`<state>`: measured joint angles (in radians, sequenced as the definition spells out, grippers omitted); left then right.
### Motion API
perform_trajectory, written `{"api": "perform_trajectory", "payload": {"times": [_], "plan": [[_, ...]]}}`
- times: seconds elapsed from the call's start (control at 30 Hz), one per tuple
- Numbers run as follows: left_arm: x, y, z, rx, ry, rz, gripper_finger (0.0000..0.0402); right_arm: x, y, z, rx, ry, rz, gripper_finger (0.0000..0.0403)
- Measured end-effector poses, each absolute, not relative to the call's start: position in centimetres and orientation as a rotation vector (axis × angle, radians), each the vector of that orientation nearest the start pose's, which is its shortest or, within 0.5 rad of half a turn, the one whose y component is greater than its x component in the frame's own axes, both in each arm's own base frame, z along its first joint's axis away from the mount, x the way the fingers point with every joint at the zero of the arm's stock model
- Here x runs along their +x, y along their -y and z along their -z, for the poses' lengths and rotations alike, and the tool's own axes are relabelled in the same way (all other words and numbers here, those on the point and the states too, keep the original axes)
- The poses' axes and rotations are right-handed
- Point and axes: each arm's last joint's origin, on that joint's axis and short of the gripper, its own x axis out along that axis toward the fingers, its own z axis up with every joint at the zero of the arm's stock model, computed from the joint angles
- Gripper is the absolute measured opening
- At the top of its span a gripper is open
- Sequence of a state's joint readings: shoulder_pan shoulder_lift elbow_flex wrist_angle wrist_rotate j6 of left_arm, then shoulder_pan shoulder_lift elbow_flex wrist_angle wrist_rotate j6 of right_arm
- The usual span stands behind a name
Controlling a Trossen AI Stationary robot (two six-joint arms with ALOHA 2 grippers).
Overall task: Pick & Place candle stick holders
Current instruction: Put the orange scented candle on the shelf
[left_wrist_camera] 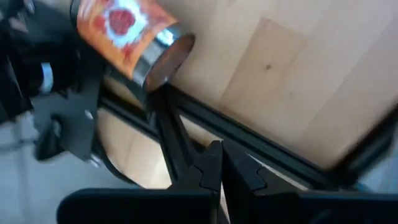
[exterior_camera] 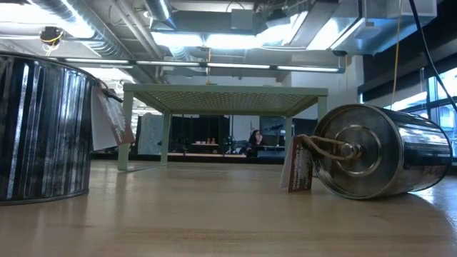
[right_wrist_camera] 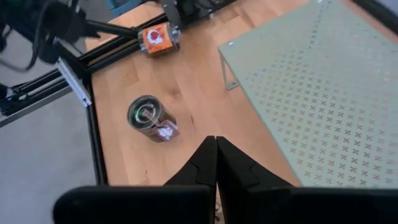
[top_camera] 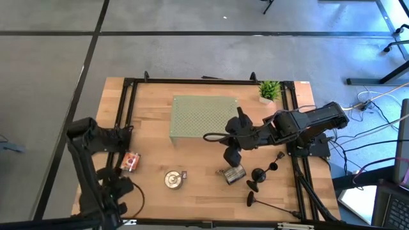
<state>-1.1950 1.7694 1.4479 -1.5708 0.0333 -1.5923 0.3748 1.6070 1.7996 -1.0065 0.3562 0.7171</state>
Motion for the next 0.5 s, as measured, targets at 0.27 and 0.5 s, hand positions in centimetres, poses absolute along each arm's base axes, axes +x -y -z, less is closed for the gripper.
{"api": "perform_trajectory", "payload": {"times": [0.27, 0.5], "plan": [[10.8, 29.6, -19.8, 0.299, -1.542, -0.516, 0.0002, 30.5, -10.7, -40.5, 0.407, -0.675, 0.332, 0.0004], [9.7, 30.6, -17.9, 0.464, -1.521, -0.461, 0.0002, 30.4, -10.8, -40.6, 0.420, -0.618, 0.413, 0.0004]]}}
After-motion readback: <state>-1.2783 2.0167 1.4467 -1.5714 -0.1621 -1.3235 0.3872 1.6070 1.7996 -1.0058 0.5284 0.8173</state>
